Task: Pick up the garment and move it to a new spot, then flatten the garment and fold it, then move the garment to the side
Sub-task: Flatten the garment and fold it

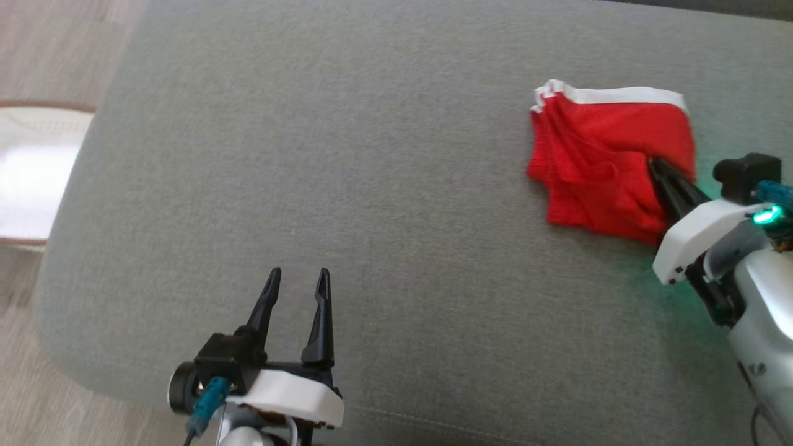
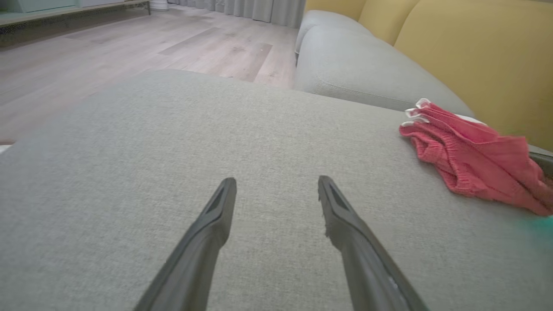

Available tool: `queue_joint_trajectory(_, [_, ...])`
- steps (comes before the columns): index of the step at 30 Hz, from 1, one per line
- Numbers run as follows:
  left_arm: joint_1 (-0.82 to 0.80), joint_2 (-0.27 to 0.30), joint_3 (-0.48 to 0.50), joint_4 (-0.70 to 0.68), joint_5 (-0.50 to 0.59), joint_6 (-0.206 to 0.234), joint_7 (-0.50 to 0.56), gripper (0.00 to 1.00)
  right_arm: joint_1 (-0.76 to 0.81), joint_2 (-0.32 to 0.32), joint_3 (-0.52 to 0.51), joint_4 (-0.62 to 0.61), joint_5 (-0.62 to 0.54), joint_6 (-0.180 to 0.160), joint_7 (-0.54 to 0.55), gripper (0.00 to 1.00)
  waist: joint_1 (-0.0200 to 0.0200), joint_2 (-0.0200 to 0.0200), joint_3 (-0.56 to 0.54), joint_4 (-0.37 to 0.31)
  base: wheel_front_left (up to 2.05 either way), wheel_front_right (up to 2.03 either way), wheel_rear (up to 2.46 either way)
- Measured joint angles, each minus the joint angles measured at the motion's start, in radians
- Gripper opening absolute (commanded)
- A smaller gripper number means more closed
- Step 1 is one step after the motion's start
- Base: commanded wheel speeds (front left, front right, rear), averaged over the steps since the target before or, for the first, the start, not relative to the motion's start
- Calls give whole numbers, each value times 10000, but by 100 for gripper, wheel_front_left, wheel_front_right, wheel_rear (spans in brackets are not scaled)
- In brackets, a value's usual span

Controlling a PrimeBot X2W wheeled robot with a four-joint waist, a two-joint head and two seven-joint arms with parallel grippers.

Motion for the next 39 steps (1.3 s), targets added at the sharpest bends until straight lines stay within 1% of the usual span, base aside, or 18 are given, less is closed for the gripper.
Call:
queue_joint_trajectory(3, [-89, 0, 0, 4, 0, 13, 0, 100, -267, -186, 414, 209, 176, 0, -155, 0, 0, 0, 41, 165, 0, 0, 0])
queue_joint_trajectory(6, [-115, -2, 8, 4, 2, 36, 0, 100, -381, -203, 1020, 153, 491, 0, -257, 0, -1, 0, -56, 169, 0, 0, 0])
queue_joint_trajectory(11, [-114, -2, 13, 0, 2, 46, 0, 100, -378, -236, 2290, -431, 1174, 0, -234, 0, -1, 0, -176, 64, 0, 0, 0])
queue_joint_trajectory(15, [-114, -2, 13, -2, 2, 48, 0, 100, -364, -282, 3237, -901, 1661, 0, 153, 0, -1, 0, -214, -44, 0, 0, 0])
queue_joint_trajectory(21, [-112, -2, 29, 0, 0, 52, 0, 100, -302, -364, 3931, -1139, 1977, 0, 389, 0, -1, 0, -297, -150, 0, 0, 0])
queue_joint_trajectory(25, [-70, -2, 84, 2, 0, 121, 0, 100, -52, -330, 4102, -1172, 2119, 0, 316, 0, -1, 0, -479, -251, 0, 0, 0])
queue_joint_trajectory(28, [35, -2, 257, 4, 2, 117, 0, 100, 240, -171, 3958, -1267, 2272, 0, -161, 0, -1, 0, -702, -388, 0, 0, 0])
queue_joint_trajectory(31, [312, 0, 403, 61, 36, 98, 0, 100, 572, -67, 3379, -1409, 2393, 0, -807, 0, -2, 0, -989, -556, 0, 0, 0])
queue_joint_trajectory(35, [626, 4, 731, 161, 301, -69, 0, 100, 1174, -98, 2128, -1567, 2383, 0, -1599, 0, -2, 0, -1410, -846, 0, 0, 0])
queue_joint_trajectory(36, [678, 4, 819, 192, 378, -140, 0, 100, 1372, -102, 1710, -1582, 2341, 0, -1801, 15, -2, 0, -1519, -919, 0, 0, 0])
queue_joint_trajectory(37, [736, 2, 936, 222, 433, -201, 0, 100, 1575, -115, 1275, -1616, 2230, 0, -1958, 42, -2, 0, -1619, -993, 0, 0, 0])
queue_joint_trajectory(38, [783, 6, 1026, 265, 491, -247, 0, 100, 1803, -128, 780, -1653, 2075, 0, -2080, 82, -2, 0, -1717, -1076, 0, 0, 0])
queue_joint_trajectory(39, [840, 8, 1133, 286, 548, -255, 0, 100, 2029, -128, 341, -1712, 1923, 0, -2153, 100, -2, 0, -1805, -1157, 0, 0, 0])
